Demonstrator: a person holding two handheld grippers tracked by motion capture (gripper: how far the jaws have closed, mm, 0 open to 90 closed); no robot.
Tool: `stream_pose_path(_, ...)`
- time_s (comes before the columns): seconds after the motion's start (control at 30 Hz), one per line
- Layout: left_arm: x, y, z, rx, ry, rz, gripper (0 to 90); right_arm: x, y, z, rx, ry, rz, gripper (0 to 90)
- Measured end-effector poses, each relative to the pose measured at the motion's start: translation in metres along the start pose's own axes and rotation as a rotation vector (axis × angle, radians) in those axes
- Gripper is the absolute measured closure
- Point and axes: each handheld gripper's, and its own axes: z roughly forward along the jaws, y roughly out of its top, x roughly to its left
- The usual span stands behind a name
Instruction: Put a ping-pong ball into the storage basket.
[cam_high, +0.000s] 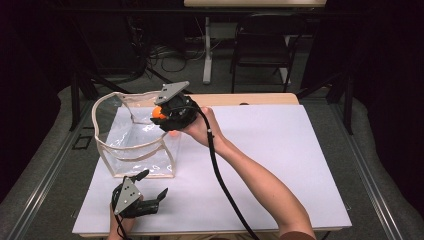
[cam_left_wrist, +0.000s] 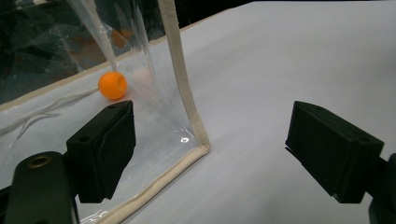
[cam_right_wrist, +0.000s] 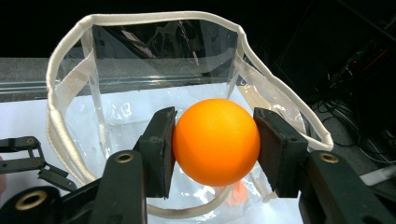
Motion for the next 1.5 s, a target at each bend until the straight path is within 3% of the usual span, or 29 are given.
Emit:
stream_pose_path(0.77, 0.0, 0.0, -0.001, 0.0, -0.002, 0.0, 15.8, 0.009, 0.0, 0.014, 0.035, 0.029, -0.001, 50.9)
stream_pose_path(1.5, 0.0, 0.0, 0.0, -0.001, -0.003, -0.001, 15.8, 0.008, -0.005, 0.025, 0.072, 0.038, 0.022, 50.6)
